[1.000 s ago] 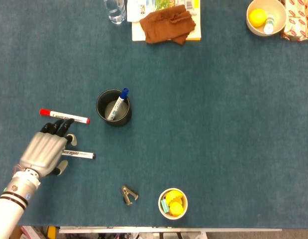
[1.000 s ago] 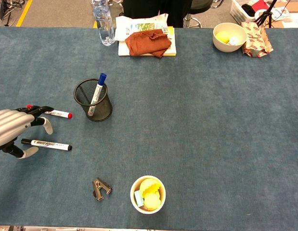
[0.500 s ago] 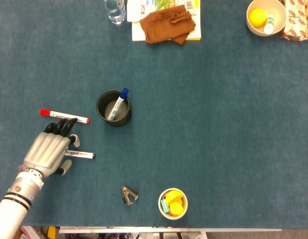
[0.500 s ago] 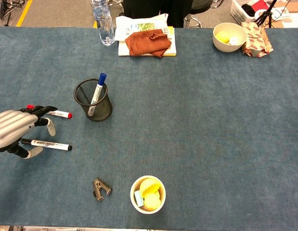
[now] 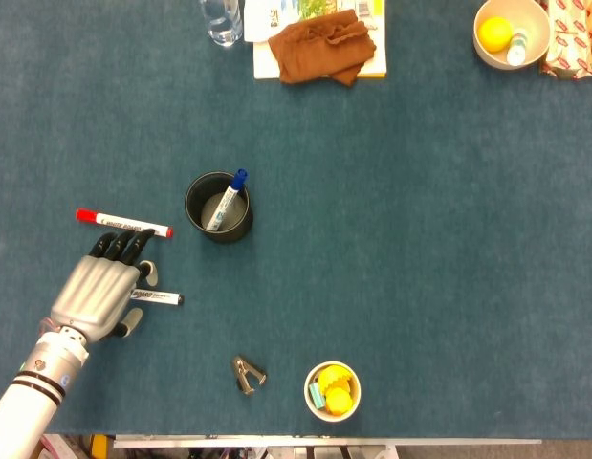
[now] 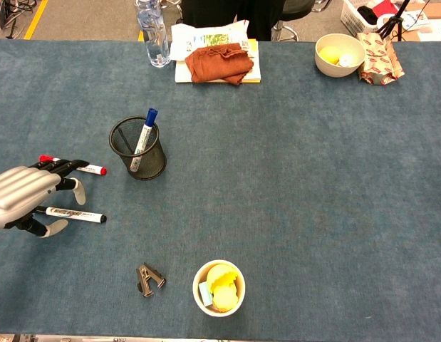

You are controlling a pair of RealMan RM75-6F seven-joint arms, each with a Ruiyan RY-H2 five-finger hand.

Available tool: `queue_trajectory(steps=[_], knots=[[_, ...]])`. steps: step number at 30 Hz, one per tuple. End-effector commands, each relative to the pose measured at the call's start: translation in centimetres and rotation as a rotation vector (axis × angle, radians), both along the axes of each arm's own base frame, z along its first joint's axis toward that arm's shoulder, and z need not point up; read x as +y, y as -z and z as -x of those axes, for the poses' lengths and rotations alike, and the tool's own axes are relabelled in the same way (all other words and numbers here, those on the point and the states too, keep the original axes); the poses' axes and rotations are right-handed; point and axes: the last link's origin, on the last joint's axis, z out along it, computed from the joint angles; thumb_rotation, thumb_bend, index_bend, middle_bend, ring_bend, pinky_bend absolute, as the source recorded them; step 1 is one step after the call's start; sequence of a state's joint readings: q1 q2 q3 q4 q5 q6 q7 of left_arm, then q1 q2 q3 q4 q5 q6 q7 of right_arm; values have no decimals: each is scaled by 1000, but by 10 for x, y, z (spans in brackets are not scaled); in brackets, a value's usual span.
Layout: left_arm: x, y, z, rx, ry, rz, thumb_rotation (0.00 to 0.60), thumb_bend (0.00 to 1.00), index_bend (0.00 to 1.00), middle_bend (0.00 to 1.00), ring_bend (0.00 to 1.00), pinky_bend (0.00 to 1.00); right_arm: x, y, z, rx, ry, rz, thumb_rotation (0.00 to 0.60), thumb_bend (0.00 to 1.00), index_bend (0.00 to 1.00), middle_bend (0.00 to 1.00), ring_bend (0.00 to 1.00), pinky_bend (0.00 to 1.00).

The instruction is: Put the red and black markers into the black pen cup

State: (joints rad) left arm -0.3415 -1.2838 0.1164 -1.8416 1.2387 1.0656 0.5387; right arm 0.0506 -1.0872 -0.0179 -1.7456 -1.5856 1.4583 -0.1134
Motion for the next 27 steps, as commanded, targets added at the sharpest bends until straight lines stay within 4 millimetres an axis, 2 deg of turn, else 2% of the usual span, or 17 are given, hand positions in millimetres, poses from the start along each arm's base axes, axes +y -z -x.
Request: queue_trajectory(steps=[1,27], knots=[[0,1,0,0,1,1,600,329,374,0,0,70,0,0,0,0,-1,-1,600,0,239,255,176,348],[3,5,17,19,-37,-6,600,328,387,0,0,70,1,0,0,3,-2,-3,600,0,239,255,177,348]])
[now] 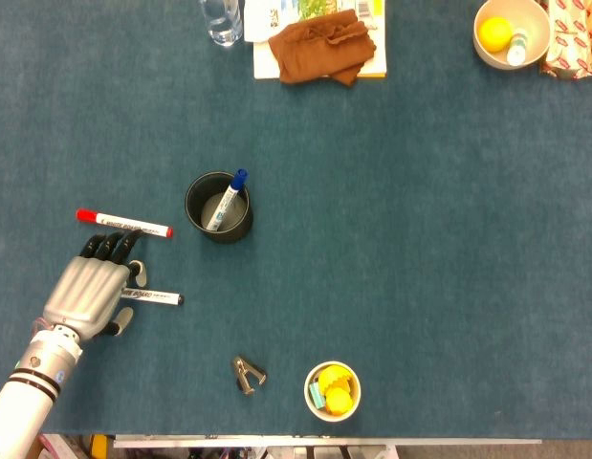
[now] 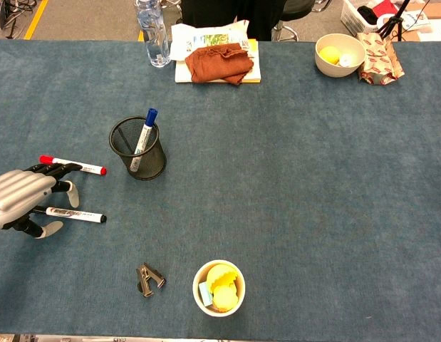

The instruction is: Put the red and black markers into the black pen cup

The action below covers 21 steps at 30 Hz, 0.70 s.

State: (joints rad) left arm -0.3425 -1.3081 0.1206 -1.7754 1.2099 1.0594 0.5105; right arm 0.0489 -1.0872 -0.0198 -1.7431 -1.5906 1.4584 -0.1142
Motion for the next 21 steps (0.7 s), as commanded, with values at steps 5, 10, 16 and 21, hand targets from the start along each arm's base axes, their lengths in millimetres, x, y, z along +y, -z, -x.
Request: queue_trajectory(steps=[5,10,16,21], knots=[[-1,3,4,0,-2,2,600,328,387,0,0,70,0,0,0,0,0,2,600,0,239,255,177,348],[0,3,4,-6,0,-7,600,328,389,0,0,70,0,0,0,-1,2,2,600,0,239,255,177,348],[0,5,3,-8,4,-10,600,329,396,0,0,71,0,0,0,1,1,0,600,0,239,255,176,348],[1,8,2,-19,6,-10,600,329,401,0,0,71,0,0,0,1,0,-2,600,0,239,255,177,348]])
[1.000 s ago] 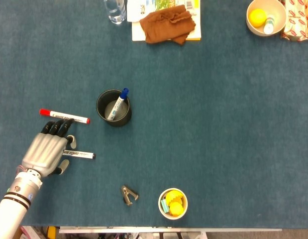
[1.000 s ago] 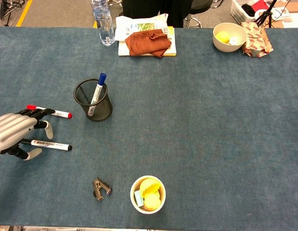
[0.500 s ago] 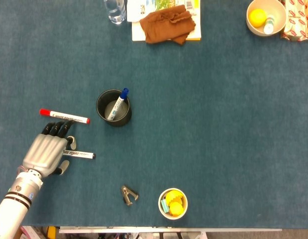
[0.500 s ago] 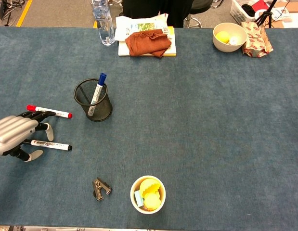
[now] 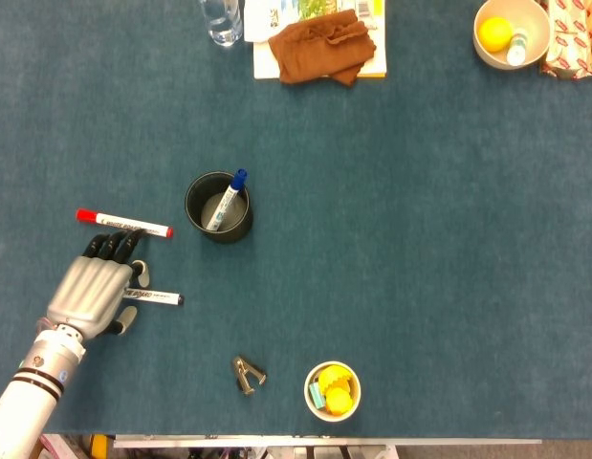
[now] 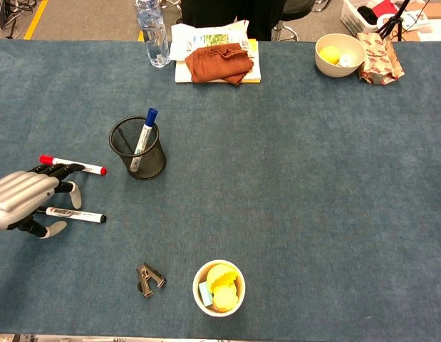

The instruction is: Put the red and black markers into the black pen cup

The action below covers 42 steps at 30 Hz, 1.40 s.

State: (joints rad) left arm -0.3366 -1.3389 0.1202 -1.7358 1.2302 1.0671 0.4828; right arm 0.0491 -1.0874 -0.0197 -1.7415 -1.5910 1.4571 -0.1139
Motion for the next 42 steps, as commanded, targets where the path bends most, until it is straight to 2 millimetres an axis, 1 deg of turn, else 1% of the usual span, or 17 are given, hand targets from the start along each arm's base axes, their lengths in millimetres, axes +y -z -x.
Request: queue_trajectory(steps=[1,14,28,38,42], knots=[[0,2,-1,-5,2,1,600,329,402,0,0,72,0,0,0,0,0,-1,600,0,239,255,177,348],[2,13,-4,-24,11,14,600,328,409,0,0,74,0,-1,0,-4,0,4,600,0,239,255,177,348],[1,14,1,-23,16,-6,600,328,465,0,0,74,1,-1,0,-4,3,4,600,0,239,255,176,348],[0,17,3,-18,15,-6,600,328,469,0,0,74,1,-1,0,-4,3,6,600,0,239,255,177,348],[0,17,3,-24,21,-14,600,329,499,0,0,74,1,-1,-1,-4,2,6,600,0,239,255,176,348]])
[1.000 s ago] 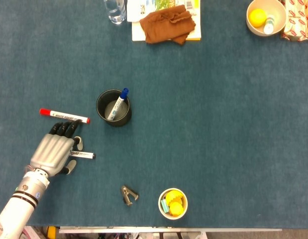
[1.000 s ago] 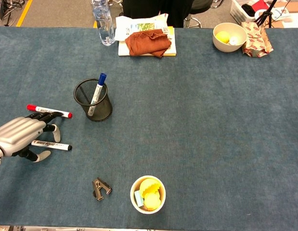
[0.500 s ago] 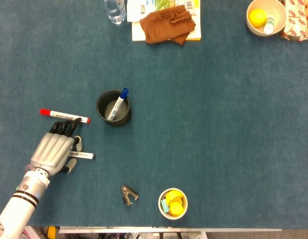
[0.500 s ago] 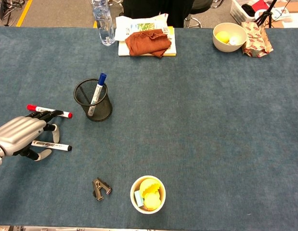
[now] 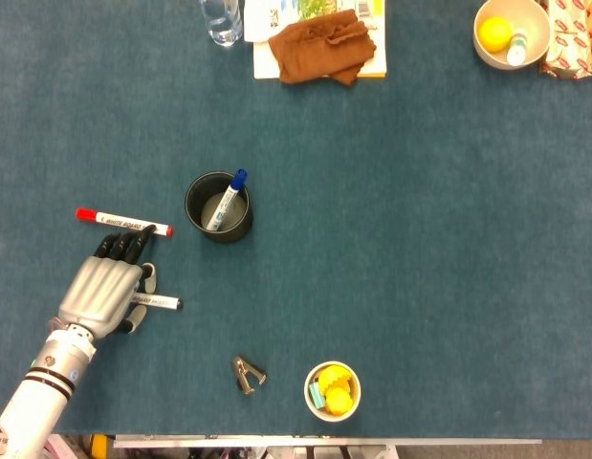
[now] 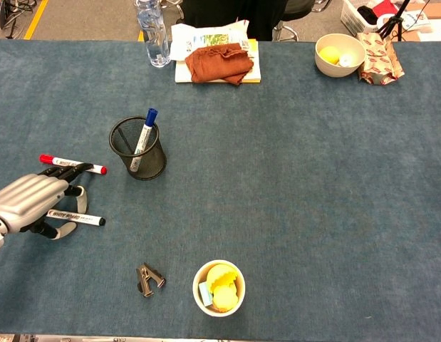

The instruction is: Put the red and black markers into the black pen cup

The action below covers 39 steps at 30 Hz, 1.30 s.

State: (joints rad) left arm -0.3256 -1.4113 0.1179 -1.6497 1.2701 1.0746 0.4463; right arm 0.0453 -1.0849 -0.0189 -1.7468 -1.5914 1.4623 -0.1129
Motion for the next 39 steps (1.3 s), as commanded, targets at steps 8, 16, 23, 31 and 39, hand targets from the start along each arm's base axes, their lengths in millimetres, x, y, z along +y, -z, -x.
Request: queue_trajectory(steps=[8,16,23,31,39], knots=[[0,0,0,-10,6,-20,600,328,559,0,0,74,0,0,0,0,1,1,600,0,239,255,177,348],[-1,-3,-5,-22,20,-37,600,328,590,8,0,74,1,-1,-1,-2,-3,6,600,0,239,255,177,348],[-1,-9,-15,-34,37,-63,600,328,594,8,0,74,1,-4,-2,-5,-9,15,600,0,239,255,176,348],[4,-21,-25,-48,45,-132,600,328,599,11,0,74,2,-6,-4,-9,-18,25,600,0,239,255,177,348],[14,-35,-38,-81,44,-203,600,328,604,11,0,79,2,-8,-4,-14,-19,33,600,0,239,255,177,348]])
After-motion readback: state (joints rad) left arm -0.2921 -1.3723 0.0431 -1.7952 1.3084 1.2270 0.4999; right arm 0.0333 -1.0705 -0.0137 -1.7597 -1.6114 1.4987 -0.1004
